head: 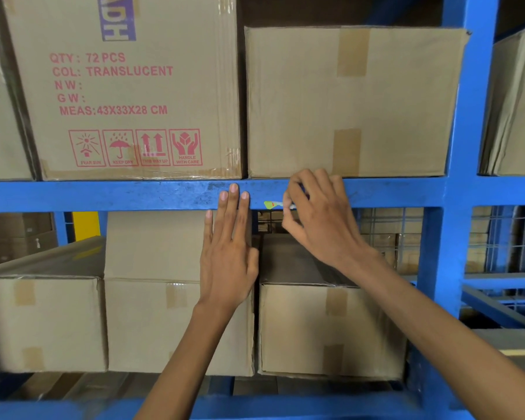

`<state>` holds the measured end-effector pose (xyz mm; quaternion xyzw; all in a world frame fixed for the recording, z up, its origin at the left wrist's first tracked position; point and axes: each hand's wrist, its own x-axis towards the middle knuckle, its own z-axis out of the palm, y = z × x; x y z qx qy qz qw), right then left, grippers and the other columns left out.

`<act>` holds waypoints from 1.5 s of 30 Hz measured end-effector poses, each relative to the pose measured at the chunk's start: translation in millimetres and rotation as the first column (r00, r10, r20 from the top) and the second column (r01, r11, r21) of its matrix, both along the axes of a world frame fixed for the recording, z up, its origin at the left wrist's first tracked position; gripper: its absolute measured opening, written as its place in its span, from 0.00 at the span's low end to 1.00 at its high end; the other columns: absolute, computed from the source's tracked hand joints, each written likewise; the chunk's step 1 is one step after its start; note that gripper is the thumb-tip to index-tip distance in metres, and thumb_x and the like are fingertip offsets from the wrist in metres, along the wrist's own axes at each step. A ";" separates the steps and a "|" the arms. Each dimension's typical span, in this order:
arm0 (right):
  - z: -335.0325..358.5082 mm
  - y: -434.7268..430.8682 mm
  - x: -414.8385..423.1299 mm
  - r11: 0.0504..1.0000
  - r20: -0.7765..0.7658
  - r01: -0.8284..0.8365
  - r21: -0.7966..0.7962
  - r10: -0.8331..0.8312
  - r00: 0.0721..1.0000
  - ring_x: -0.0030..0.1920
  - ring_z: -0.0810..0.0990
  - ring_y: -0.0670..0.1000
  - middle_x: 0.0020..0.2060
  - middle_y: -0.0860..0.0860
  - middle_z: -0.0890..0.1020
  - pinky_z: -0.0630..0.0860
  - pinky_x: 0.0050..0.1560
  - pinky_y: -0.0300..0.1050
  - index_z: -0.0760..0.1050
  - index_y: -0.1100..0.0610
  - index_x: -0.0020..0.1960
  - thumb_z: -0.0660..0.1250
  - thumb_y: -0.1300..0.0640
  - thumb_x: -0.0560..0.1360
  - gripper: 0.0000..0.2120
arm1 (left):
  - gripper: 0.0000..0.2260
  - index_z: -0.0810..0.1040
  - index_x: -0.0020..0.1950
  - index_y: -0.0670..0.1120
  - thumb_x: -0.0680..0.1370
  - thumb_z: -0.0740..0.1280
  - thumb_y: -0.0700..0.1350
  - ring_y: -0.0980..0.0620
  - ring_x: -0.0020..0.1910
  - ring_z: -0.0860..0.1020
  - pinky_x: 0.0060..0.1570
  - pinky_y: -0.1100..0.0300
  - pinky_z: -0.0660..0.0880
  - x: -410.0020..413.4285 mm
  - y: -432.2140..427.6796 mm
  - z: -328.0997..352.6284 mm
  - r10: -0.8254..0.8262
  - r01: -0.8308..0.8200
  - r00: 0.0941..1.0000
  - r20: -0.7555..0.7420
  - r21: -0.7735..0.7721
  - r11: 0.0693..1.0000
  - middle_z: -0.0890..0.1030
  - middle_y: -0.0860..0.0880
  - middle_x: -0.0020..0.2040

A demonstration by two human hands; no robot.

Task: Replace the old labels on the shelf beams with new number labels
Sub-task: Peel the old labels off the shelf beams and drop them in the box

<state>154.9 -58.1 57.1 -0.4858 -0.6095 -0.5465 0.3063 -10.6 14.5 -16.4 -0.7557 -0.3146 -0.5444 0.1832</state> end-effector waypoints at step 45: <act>-121.0 -172.5 287.1 0.980 -0.774 -0.179 0.084 0.177 0.609 0.35 0.78 0.49 0.39 0.45 0.85 0.77 0.42 0.42 0.84 0.54 0.49 0.73 0.61 0.76 0.04 | 0.41 0.50 0.83 0.39 0.75 0.66 0.46 0.45 0.84 0.43 0.82 0.48 0.45 338.8 -140.7 -66.3 -0.248 0.236 0.966 -0.075 -0.143 0.961 0.47 0.42 0.84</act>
